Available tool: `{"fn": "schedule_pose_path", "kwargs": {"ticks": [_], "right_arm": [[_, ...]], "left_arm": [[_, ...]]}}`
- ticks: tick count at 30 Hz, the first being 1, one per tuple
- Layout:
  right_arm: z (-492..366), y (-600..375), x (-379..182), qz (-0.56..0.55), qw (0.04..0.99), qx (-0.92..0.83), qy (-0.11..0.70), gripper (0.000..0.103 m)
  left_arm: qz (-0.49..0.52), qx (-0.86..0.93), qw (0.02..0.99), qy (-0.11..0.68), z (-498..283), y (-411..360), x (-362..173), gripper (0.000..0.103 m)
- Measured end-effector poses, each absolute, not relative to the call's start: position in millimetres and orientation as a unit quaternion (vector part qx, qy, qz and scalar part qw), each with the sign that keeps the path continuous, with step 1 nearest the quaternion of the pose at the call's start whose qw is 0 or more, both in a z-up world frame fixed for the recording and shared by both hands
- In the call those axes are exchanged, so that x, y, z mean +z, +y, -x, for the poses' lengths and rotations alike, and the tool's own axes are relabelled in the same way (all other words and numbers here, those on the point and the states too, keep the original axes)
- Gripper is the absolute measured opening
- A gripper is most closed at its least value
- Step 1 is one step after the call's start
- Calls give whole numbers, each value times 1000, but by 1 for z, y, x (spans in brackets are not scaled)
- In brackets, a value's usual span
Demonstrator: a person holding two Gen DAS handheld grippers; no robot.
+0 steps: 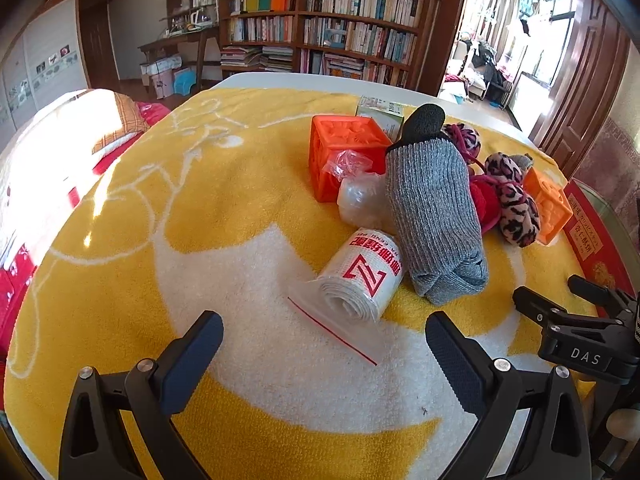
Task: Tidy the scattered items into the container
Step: 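Grasp the white tape roll with the left gripper while the right gripper approaches the grey sock, then grasp the grey sock with the right gripper while the left gripper lifts the tape roll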
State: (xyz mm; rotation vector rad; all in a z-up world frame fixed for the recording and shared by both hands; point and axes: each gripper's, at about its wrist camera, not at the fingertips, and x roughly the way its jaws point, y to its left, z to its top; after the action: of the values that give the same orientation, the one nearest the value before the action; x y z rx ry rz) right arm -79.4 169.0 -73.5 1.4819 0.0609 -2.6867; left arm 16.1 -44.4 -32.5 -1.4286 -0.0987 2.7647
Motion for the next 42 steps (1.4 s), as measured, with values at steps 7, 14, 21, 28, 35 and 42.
{"fn": "schedule_pose_path", "kwargs": {"ticks": [7, 14, 21, 28, 35, 42], "right_arm": [[80, 168, -72, -483, 36, -875, 20, 103], [80, 168, -71, -483, 36, -875, 20, 103], [82, 164, -70, -483, 35, -875, 20, 103], [82, 166, -66, -482, 37, -875, 16, 103], [81, 175, -37, -454, 69, -888, -40, 103], [88, 155, -5, -431, 167, -878, -124, 103]], "left_arm": [[465, 884, 35, -16, 2, -38, -35, 103], [480, 876, 37, -35, 8, -45, -47, 103], [468, 881, 61, -45, 7, -43, -46, 96], [459, 884, 77, -46, 5, -43, -43, 70], [454, 884, 99, -58, 3, -47, -42, 54], [453, 883, 107, -66, 2, -48, -41, 54]]}}
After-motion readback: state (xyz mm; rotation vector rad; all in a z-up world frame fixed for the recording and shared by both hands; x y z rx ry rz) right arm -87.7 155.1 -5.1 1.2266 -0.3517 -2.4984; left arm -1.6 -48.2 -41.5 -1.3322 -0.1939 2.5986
